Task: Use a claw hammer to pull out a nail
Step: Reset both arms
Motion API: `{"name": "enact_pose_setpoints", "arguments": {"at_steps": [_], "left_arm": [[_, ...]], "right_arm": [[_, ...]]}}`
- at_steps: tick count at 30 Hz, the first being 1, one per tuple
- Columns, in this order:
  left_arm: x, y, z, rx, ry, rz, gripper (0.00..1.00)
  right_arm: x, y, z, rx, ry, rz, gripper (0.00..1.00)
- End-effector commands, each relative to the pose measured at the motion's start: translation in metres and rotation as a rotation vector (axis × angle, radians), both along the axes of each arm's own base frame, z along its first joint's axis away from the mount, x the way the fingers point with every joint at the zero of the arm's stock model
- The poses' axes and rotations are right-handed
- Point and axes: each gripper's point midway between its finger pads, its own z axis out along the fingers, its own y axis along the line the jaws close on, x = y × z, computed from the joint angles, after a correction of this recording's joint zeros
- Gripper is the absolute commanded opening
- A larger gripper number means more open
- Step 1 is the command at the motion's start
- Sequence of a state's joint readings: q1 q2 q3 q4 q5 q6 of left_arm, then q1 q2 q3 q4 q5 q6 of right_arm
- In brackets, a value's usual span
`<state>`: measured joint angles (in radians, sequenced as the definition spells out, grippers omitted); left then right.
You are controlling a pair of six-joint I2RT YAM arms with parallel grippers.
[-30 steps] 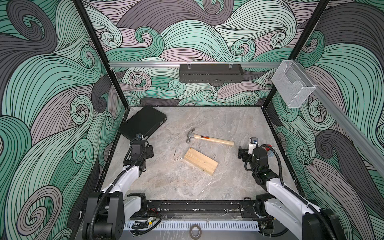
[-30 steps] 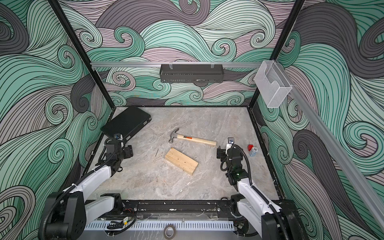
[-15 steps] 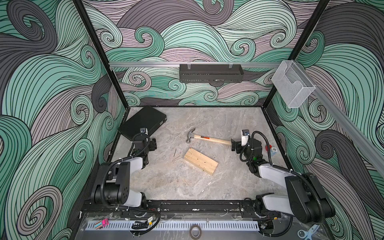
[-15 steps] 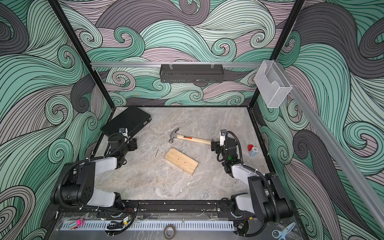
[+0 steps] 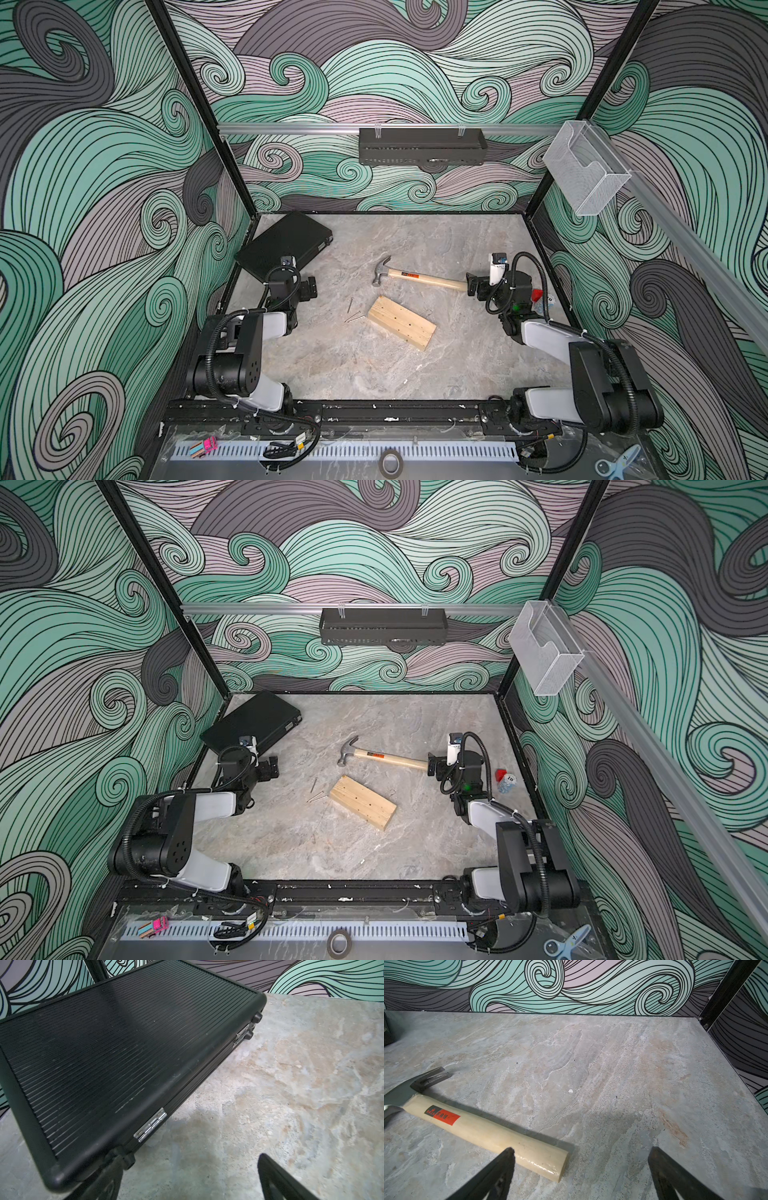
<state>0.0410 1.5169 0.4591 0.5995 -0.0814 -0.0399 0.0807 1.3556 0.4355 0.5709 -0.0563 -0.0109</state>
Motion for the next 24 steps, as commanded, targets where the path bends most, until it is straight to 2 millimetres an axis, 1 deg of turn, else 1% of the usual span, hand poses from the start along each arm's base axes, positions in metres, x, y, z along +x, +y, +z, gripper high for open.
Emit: {"name": "enact_pose_setpoints", "arguments": {"at_steps": [1, 2, 4, 6, 8, 9, 10, 12, 13, 15, 17, 18, 24], "left_arm": [[0.012, 0.005, 0.019, 0.005, -0.064, 0.016, 0.99], [0.012, 0.005, 0.02, 0.006, -0.065, 0.017, 0.99], [0.012, 0.005, 0.019, 0.005, -0.064, 0.017, 0.99], [0.013, 0.005, 0.019, 0.006, -0.064, 0.017, 0.99], [0.013, 0.005, 0.019, 0.006, -0.064, 0.017, 0.99], [0.013, 0.005, 0.019, 0.005, -0.064, 0.017, 0.99], [0.013, 0.006, 0.019, 0.006, -0.065, 0.018, 0.99], [0.013, 0.005, 0.019, 0.005, -0.064, 0.018, 0.99], [0.013, 0.005, 0.019, 0.006, -0.065, 0.017, 0.99], [0.013, 0.005, 0.019, 0.004, -0.065, 0.016, 0.99], [0.013, 0.005, 0.019, 0.005, -0.064, 0.017, 0.99], [0.013, 0.005, 0.019, 0.005, -0.065, 0.017, 0.99], [0.013, 0.005, 0.019, 0.005, -0.064, 0.018, 0.99]], "right_arm": [[0.0, 0.007, 0.001, -0.023, 0.012, 0.062, 1.0], [-0.003, 0.007, 0.002, -0.053, 0.019, 0.078, 1.0], [-0.008, -0.006, 0.001, -0.079, 0.002, 0.023, 0.99], [-0.009, -0.014, 0.004, -0.088, -0.024, 0.014, 1.0], [-0.004, -0.02, 0.008, -0.102, -0.068, -0.001, 1.0], [0.0, -0.022, 0.007, -0.079, -0.054, -0.011, 1.0], [0.005, -0.02, 0.006, -0.06, -0.035, 0.003, 1.0], [0.01, -0.009, 0.003, -0.034, -0.067, 0.058, 1.0], [0.011, -0.006, -0.005, -0.039, -0.06, 0.082, 1.0], [0.012, -0.016, -0.01, -0.034, -0.067, 0.023, 1.0], [0.009, -0.012, -0.014, -0.036, -0.1, 0.045, 1.0], [0.009, -0.015, -0.013, -0.033, -0.119, 0.027, 1.0], [0.012, -0.016, -0.015, -0.032, -0.087, 0.021, 1.0]]}}
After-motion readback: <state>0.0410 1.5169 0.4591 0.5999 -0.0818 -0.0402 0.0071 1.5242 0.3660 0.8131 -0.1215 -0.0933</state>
